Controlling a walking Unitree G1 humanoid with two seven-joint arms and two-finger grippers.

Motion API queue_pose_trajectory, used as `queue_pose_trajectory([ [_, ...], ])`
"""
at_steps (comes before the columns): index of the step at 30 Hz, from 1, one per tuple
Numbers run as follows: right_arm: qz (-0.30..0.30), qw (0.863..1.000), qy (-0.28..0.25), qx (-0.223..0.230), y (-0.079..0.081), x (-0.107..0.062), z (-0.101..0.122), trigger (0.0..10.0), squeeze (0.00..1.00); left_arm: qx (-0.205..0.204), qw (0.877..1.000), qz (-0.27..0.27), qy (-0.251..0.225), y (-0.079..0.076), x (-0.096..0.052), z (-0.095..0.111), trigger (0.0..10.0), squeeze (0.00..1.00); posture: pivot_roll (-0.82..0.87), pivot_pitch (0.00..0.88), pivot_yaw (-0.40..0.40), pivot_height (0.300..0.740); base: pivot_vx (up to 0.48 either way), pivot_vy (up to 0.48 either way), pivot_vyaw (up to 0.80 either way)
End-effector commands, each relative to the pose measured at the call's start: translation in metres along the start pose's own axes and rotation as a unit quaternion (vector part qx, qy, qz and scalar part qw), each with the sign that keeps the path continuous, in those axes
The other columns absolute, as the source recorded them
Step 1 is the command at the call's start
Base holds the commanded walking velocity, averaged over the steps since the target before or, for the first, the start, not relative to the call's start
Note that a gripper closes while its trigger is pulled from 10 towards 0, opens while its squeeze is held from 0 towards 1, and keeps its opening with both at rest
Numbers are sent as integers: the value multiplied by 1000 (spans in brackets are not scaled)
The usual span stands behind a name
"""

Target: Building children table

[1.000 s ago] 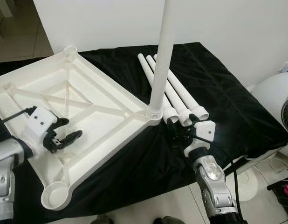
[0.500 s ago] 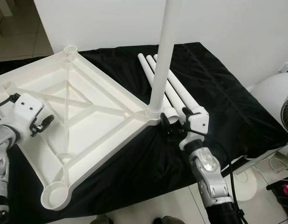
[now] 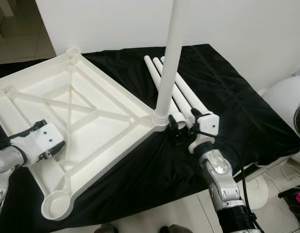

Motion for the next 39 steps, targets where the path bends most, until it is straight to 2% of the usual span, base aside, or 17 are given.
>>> queue_pose_trajectory([
  [1,0,1000,3,3,-1,0,-3,10000,0,-6,993,-114,22,-31,0,-10,10000,0,-18,68,-1,740,0,0,0],
  [2,0,1000,4,3,-1,0,-3,10000,0,-5,990,-138,26,-38,-2,-11,10000,0,-18,68,-1,740,0,0,0],
  [6,1,1000,5,2,-2,0,-4,10000,0,-4,984,-173,32,-48,-7,-12,10000,0,-18,68,-1,740,0,0,0],
  [8,1,1000,5,2,-2,0,-4,10000,0,-4,984,-173,32,-48,-7,-12,10000,0,-18,68,-1,740,0,0,0],
  [10,0,1000,5,1,-2,0,-5,10000,0,-9,979,-201,35,-58,-12,-9,10000,0,-25,68,8,740,0,0,0],
  [16,0,1000,6,1,-3,1,-5,10000,0,-9,976,-216,34,-66,-18,-3,10000,0,-24,68,10,740,0,0,0],
  [18,15,1000,8,4,0,10,-6,10000,0,-7,975,-222,30,-71,-21,2,10000,0,-23,72,11,740,0,0,0],
  [20,15,1000,8,4,0,10,-6,10000,0,-7,975,-222,30,-71,-21,2,10000,0,-23,72,11,740,0,0,0],
  [23,85,996,11,-3,15,34,-2,10000,0,-3,976,-217,33,-71,-19,3,10000,0,-17,68,1,740,0,0,0],
  [26,83,996,10,-9,14,43,1,10000,0,-2,976,-214,33,-70,-19,4,10000,0,-16,68,-1,740,0,0,0],
  [30,79,997,3,-12,22,72,11,10000,0,-7,977,-210,26,-72,-22,11,10000,0,-10,62,-9,740,0,0,0],
  [32,79,997,3,-12,22,72,11,10000,0,-7,977,-210,26,-72,-22,11,10000,0,-10,62,-9,740,0,0,0],
  [34,88,996,8,-4,31,83,12,10000,0,-11,977,-212,25,-75,-24,15,10000,0,-6,61,-13,740,0,0,0],
  [39,93,996,9,-1,34,86,12,10000,0,-13,977,-213,26,-76,-25,16,10000,0,-6,61,-13,740,0,0,0],
])
Point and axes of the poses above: a point about 5 cm out from each wrist's last joint towards the gripper, its own x axis pointing out of the wrist towards the gripper, its own z axis along the axis of the wrist's last joint, y = z × x, the point moved 3 cm from there along x, pointing out of the wrist towards the gripper, and after that the axes turned 1 degree about x, right-handed, at the moved point
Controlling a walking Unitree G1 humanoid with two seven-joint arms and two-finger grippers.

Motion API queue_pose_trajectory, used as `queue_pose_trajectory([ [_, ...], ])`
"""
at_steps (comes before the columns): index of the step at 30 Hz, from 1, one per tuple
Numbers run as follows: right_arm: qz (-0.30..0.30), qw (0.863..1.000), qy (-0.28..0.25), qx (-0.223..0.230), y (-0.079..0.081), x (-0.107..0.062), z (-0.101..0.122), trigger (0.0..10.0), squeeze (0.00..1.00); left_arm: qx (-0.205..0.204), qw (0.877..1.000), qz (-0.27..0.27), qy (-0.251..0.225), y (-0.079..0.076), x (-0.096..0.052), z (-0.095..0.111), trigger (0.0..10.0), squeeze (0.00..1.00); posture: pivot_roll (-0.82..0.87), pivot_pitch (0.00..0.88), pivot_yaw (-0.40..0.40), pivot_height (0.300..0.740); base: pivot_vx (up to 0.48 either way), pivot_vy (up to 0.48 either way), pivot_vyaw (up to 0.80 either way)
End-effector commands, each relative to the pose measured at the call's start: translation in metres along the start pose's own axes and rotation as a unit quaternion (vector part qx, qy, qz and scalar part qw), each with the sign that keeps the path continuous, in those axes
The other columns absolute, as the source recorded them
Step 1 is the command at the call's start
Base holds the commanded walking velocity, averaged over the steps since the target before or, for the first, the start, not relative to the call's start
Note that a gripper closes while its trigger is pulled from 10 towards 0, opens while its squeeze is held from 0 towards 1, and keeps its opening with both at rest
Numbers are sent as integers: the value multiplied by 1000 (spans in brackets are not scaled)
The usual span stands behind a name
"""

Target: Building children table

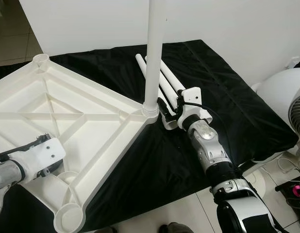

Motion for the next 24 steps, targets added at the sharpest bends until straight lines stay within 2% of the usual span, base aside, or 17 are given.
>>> queue_pose_trajectory([
  [1,26,1000,-16,-3,17,13,10,10000,0,-11,989,-148,-15,-41,7,5,10000,0,-3,59,-18,740,0,0,0],
  [4,20,1000,-11,-8,18,18,10,10000,0,-10,989,-143,-22,-41,9,8,10000,0,-3,59,-18,740,0,0,0],
  [8,-7,1000,-9,-8,13,22,10,10000,0,-16,993,-113,-27,-34,16,11,10000,0,2,60,-24,740,0,0,0],
  [10,-36,999,-14,0,6,15,6,10000,0,-10,998,-49,-26,-15,25,8,10000,0,-3,65,-23,740,0,0,0],
  [13,-44,999,-16,2,4,11,4,10000,0,-10,999,-21,-24,-6,28,7,10000,0,-3,65,-23,740,0,0,0],
  [15,-57,998,-20,1,2,-1,-3,10000,0,-7,999,41,-22,17,31,6,10000,0,-9,68,-16,740,0,0,0],
  [18,-74,997,-19,3,-2,-16,-12,10000,0,-8,994,105,-3,44,31,1,10000,0,-14,70,-8,740,0,0,0],
  [19,-74,997,-19,3,-2,-16,-12,10000,0,-8,994,105,-3,44,31,1,10000,0,-14,70,-8,740,0,0,0],
  [21,-82,996,-18,2,-4,-23,-16,10000,0,0,991,130,12,56,30,-3,10000,0,-16,70,-4,740,0,0,0],
  [24,-87,996,-18,3,-6,-25,-18,10000,0,2,990,139,18,61,29,-5,10000,0,-16,70,-4,740,0,0,0],
])
Point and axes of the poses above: a point about 5 cm out from each wrist's last joint towards the gripper, its own x axis pointing out of the wrist towards the gripper, its own z axis along the axis of the wrist's last joint, y = z × x, the point moved 3 cm from there along x, pointing out of the wrist towards the gripper, and after that the axes turned 1 degree about x, right-handed, at the moved point
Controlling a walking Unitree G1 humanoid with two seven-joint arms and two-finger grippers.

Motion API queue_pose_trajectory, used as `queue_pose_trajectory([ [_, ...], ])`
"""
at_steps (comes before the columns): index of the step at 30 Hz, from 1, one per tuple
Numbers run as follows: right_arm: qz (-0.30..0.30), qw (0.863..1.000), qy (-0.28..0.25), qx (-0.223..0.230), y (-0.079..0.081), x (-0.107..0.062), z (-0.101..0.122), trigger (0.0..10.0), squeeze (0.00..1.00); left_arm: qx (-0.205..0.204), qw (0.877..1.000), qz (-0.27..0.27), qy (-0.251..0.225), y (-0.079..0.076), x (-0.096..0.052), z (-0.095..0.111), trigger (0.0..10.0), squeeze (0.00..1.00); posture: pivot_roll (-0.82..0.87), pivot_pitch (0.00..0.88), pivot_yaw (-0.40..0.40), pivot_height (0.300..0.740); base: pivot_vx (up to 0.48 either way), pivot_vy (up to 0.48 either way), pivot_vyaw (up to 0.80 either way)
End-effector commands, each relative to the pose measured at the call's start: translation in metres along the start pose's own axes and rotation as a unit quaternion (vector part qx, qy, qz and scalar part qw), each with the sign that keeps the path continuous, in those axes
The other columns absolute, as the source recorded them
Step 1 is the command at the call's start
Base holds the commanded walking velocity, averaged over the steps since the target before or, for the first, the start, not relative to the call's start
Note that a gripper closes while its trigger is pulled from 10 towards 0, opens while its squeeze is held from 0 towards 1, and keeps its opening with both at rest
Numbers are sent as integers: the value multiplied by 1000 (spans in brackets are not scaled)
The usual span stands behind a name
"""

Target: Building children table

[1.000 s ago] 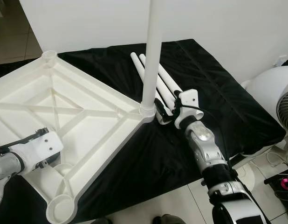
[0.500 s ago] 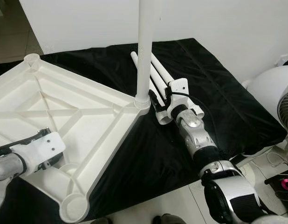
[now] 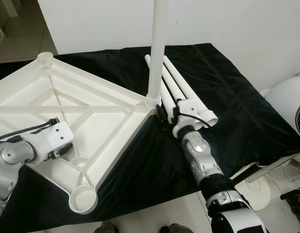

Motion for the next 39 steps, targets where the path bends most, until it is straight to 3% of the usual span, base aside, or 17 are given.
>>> queue_pose_trajectory([
  [1,-3,1000,-11,-3,0,0,4,10000,0,2,995,102,16,17,-1,-6,10000,0,-16,70,-4,740,0,0,0],
  [2,-12,1000,-8,-2,-3,-6,0,10000,0,-1,990,140,31,32,-3,-10,10000,0,-23,71,8,740,0,0,0],
  [3,-12,1000,-8,-2,-3,-6,0,10000,0,-1,990,140,31,32,-3,-10,10000,0,-23,71,8,740,0,0,0],
  [4,-19,1000,-4,1,-5,-12,-3,10000,0,-4,983,178,49,47,-5,-14,10000,0,-24,71,12,740,0,0,0],
  [10,-27,1000,4,6,-3,-25,-9,10000,0,-19,961,264,80,79,-15,-21,10000,0,-26,71,17,740,0,0,0],
  [17,-28,1000,7,8,-2,-30,-11,10000,0,-49,952,294,70,91,-20,-22,10000,0,-25,66,15,740,0,0,0],
  [18,-30,999,8,9,-2,-33,-12,10000,0,-98,953,285,39,91,-19,-20,10000,0,-22,61,12,740,0,0,0],
  [19,-31,999,9,8,-4,-37,-13,10000,0,-144,957,252,-8,85,-17,-16,10000,0,-17,56,9,740,0,0,0],
  [20,-31,999,9,8,-4,-37,-13,10000,0,-144,957,252,-8,85,-17,-16,10000,0,-17,56,9,740,0,0,0],
  [21,-32,999,12,4,-8,-40,-15,10000,0,-166,961,211,-71,75,-16,-8,10000,0,-14,54,9,740,0,0,0],
  [22,-32,999,12,4,-8,-40,-15,10000,0,-166,961,211,-71,75,-16,-8,10000,0,-14,54,9,740,0,0,0],
  [24,-34,999,18,-3,-13,-46,-18,10000,0,-189,958,142,-161,56,-19,6,10000,0,-9,43,6,740,0,0,0],
  [27,-35,999,21,-6,-15,-48,-19,10000,0,-200,954,116,-191,49,-21,12,10000,0,-8,41,4,740,0,0,0],
  [31,-36,999,31,-13,-20,-56,-22,10000,0,-235,938,-18,-254,15,-30,25,10000,0,3,33,-3,740,0,0,0],
  [33,-36,999,31,-13,-20,-56,-22,10000,0,-235,938,-18,-254,15,-30,25,10000,0,3,33,-3,740,0,0,0],
  [36,-31,999,37,-14,-19,-59,-24,10000,0,-251,918,-123,-282,-10,-37,31,10000,0,6,29,-5,740,0,0,0],
  [39,-31,999,37,-14,-19,-59,-24,10000,0,-251,918,-123,-282,-10,-37,31,10000,0,6,29,-5,740,0,0,0],
])
Point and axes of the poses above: a point about 5 cm out from each wrist's last joint towards the gripper, its own x axis pointing out of the wrist towards the gripper, its own z axis along the axis of the wrist's last joint, y = z × x, the point moved 3 cm from there along x, pointing out of the wrist towards the gripper, and after that the axes turned 1 degree about x, right-handed, at the moved point
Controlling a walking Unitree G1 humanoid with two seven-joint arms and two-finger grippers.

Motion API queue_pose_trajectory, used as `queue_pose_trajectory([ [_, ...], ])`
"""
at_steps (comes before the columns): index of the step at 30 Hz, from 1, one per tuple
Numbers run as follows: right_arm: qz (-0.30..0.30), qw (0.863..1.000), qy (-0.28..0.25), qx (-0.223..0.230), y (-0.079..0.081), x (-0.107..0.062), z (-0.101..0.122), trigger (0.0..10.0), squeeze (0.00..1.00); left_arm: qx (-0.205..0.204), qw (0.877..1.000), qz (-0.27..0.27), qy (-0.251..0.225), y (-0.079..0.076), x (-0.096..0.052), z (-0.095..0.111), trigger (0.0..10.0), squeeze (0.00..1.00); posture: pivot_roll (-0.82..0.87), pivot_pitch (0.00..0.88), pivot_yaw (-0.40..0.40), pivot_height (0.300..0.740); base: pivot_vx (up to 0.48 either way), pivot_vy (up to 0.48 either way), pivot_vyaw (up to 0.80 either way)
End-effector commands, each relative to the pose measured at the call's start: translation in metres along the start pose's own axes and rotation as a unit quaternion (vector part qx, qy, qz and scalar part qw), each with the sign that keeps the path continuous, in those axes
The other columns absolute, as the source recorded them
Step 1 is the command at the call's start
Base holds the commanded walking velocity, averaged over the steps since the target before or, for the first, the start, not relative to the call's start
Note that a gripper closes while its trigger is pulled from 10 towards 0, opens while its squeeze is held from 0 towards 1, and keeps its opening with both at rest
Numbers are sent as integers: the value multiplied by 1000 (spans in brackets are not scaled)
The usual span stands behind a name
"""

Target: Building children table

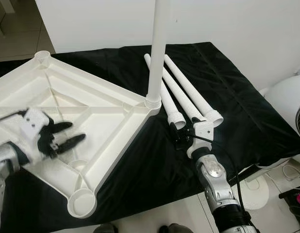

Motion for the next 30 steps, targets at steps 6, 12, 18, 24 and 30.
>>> queue_pose_trajectory([
  [6,8,1000,-10,13,-3,-7,1,10000,0,31,994,-92,49,-25,-2,-13,10000,0,7,17,-1,740,0,0,0],
  [12,32,997,-47,44,4,-11,15,10000,0,38,993,-98,52,-26,-6,-12,10000,0,7,17,-1,740,0,0,0],
  [18,43,997,-50,46,7,-14,17,10000,0,46,991,-116,53,-30,-14,-11,10000,0,7,15,-7,740,0,0,0],
  [24,51,997,-42,38,7,-15,15,10000,0,24,989,-138,55,-33,-26,-11,10000,1000,12,14,-19,740,0,0,0],
  [30,56,997,-39,34,5,-15,14,10000,0,31,985,-141,90,-32,-33,-21,10000,0,15,15,-25,740,0,0,0],
])
Point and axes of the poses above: a point about 5 cm out from each wrist's last joint towards the gripper, its own x axis pointing out of the wrist towards the gripper, its own z axis along the axis of the wrist's last joint, y = z × x, the point moved 3 cm from there along x, pointing out of the wrist towards the gripper, and after that the axes turned 1 degree about x, right-handed, at the moved point
